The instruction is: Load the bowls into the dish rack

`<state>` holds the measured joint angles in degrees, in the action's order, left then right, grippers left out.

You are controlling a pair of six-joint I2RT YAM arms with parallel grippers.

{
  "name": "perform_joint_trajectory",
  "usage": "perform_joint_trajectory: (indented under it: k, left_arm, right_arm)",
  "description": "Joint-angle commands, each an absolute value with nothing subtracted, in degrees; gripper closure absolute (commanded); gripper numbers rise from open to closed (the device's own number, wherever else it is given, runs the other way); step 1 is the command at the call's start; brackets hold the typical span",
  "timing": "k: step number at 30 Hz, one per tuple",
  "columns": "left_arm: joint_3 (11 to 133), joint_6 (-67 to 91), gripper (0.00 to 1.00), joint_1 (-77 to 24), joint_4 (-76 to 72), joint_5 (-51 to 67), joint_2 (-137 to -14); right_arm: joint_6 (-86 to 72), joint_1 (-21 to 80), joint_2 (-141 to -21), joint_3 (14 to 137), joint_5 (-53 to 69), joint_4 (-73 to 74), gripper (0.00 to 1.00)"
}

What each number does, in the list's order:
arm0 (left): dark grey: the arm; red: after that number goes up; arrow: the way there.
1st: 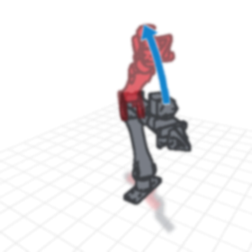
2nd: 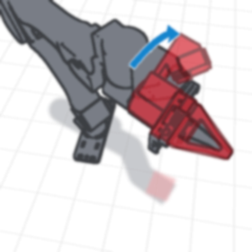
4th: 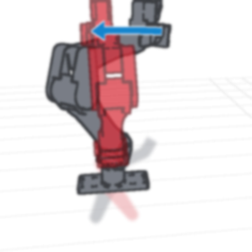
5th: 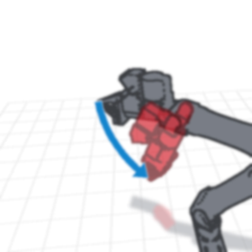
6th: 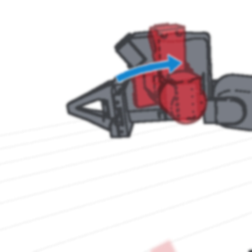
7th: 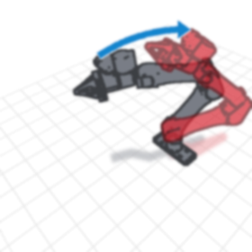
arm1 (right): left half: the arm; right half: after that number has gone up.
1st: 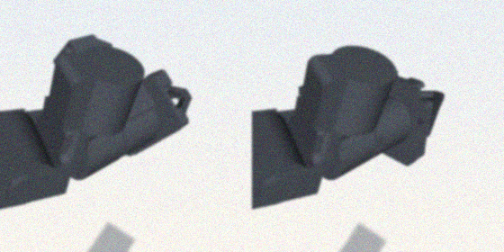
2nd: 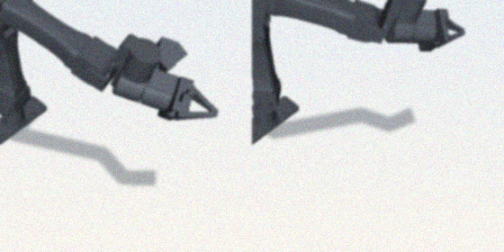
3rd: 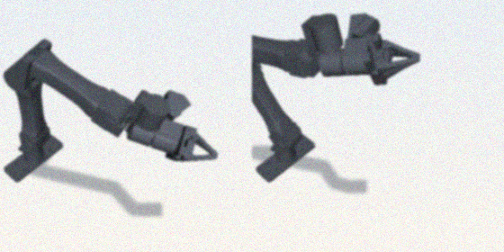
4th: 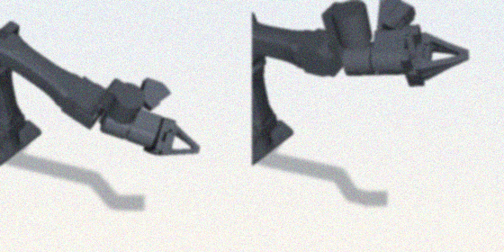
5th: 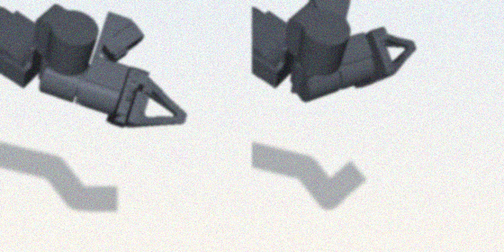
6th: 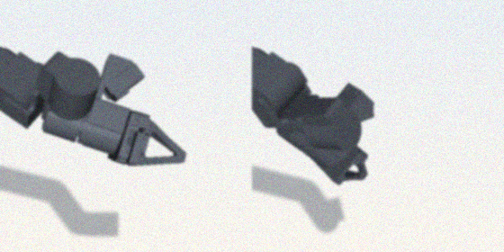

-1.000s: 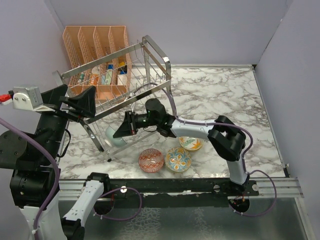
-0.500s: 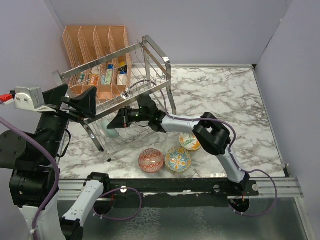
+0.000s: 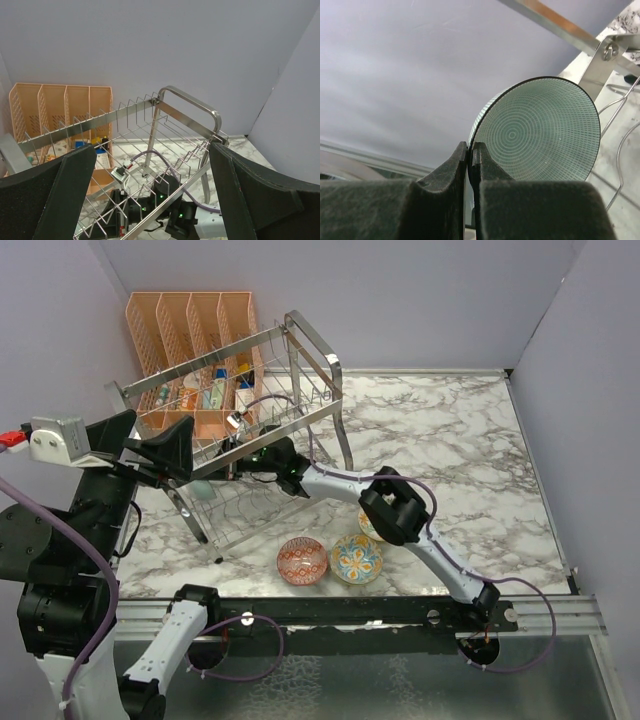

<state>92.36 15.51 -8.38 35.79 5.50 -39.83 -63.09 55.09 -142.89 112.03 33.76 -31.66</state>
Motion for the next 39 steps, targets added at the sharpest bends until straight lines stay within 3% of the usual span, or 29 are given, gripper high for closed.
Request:
perform_joint_trajectory:
  k: [1, 8, 17, 26, 34, 39]
  left_arm:
    - [91.7, 14.4, 0.01, -8.8, 36.6, 4.5, -38.6]
    - [90.8, 14.0, 0.01, -8.9, 36.6, 3.7, -38.1]
    - [90.1, 13.3, 0.01, -9.0, 36.6, 3.7, -37.7]
    - [89.7, 12.9, 0.01, -9.5, 36.9, 3.1, -37.3]
    - [89.1, 12.7, 0.01, -9.6, 36.3, 3.0, -37.7]
    - [89.1, 12.7, 0.01, -9.6, 36.2, 3.0, -37.8]
  right_arm:
    - [-68.4, 54.3, -147.5, 119.7, 36.5, -39.2, 0.99]
    - [-71.1, 53.7, -150.6, 121.9, 38.0, -40.3, 0.99]
    - [-74.5, 53.2, -159.8, 134.3, 39.4, -38.9, 0.99]
    - [-70.8, 52.1, -159.2, 132.9, 36.7, -35.8, 0.99]
    - [-69.5, 51.4, -160.0, 134.2, 40.4, -34.6, 0.64]
    - [-69.7, 51.4, -158.0, 131.1, 41.7, -37.9, 0.54]
